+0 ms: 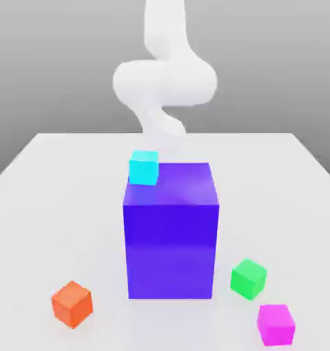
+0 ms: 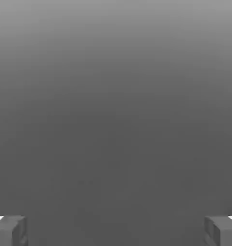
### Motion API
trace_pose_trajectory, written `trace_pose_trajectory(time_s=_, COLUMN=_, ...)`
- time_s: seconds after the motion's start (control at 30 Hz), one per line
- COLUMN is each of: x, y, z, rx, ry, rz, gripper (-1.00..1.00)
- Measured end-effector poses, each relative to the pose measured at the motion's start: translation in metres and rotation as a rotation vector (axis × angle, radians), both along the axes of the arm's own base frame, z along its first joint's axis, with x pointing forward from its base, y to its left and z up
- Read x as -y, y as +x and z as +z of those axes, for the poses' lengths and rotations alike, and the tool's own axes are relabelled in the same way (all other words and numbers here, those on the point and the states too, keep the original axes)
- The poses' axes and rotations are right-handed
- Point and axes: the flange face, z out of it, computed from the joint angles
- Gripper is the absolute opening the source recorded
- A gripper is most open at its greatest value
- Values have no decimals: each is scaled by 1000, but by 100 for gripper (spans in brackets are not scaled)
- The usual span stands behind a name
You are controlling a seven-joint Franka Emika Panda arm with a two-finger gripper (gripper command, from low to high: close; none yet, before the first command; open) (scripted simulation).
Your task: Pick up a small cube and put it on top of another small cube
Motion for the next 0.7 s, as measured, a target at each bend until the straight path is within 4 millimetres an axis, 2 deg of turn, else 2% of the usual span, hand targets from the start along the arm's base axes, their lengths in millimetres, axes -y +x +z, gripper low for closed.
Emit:
trace_pose_trajectory(time_s=0.17, x=-27, y=55, z=-71, rx=-113, ry=-58, rz=245, gripper=0)
trace_pose_trajectory(time_s=0.37, x=-70, y=98, z=-164, rx=-226, ry=-141, rz=521, gripper=0)
trace_pose_trajectory(time_s=0.53, x=-109, y=116, z=-246, rx=-309, ry=-224, rz=744, gripper=0)
trace_pose_trajectory(time_s=0.7, x=-149, y=115, z=-328, rx=-383, ry=-326, rz=974, gripper=0)
